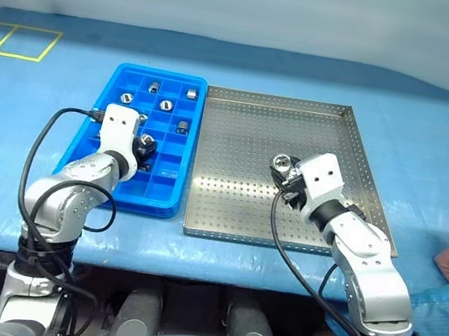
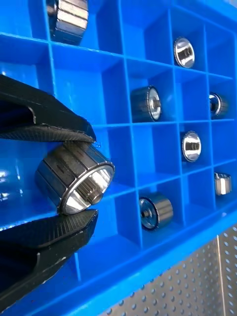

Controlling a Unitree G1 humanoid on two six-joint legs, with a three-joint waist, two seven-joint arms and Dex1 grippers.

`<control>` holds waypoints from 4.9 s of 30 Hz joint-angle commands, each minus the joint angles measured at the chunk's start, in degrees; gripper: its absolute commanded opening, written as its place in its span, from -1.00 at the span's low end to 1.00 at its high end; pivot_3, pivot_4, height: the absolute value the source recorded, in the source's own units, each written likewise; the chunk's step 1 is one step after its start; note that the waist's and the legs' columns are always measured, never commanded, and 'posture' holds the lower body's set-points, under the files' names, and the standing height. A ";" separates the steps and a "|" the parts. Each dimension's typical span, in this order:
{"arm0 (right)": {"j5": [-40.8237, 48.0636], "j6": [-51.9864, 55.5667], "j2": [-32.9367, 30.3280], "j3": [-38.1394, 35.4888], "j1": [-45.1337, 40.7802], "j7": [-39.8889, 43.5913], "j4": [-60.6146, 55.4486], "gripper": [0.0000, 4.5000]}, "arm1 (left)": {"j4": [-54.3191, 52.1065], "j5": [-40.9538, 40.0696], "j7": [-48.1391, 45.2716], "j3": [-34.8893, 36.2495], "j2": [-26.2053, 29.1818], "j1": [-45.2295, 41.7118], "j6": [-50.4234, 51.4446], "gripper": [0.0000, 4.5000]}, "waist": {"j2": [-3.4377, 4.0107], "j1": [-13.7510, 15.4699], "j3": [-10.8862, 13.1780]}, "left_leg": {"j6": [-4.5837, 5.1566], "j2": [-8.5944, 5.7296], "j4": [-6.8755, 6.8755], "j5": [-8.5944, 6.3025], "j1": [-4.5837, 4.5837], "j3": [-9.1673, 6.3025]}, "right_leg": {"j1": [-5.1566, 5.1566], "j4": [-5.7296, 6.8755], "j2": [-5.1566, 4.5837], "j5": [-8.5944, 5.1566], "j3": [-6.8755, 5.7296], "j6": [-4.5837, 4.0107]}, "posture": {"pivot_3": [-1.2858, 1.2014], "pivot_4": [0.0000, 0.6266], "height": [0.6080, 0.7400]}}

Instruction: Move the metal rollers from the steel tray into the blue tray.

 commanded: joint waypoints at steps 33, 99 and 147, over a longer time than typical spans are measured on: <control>3.89 -6.52 7.65 3.15 -11.61 0.47 11.87 -0.25 | -12.90 -7.10 -21.10 4.56 -1.56 6.62 -10.38 0.70 | 0.00 0.03 0.00 | -0.01 0.04 0.00 0.00 0.03 0.03 | 0.01 0.00 0.00 0.00 -0.02 -0.01 | 0.09 -0.52 1.00; -2.62 1.27 9.46 -7.74 -4.94 -13.28 15.25 0.62 | -6.17 -0.83 -24.65 -12.35 0.60 4.01 -19.49 0.72 | 0.12 0.05 0.01 | -0.03 0.07 -0.17 0.01 0.02 0.00 | -0.06 0.01 0.00 -0.10 -0.13 -0.19 | 0.05 -0.52 1.00; 6.99 1.53 17.52 14.90 -15.56 -0.03 14.99 -0.24 | -9.23 1.68 -18.75 7.87 10.49 9.27 -13.54 0.72 | 0.10 1.81 0.02 | -0.03 0.13 -0.15 0.00 0.01 -0.05 | -0.06 -0.01 0.03 -0.09 -0.17 -0.17 | 0.16 -0.52 1.00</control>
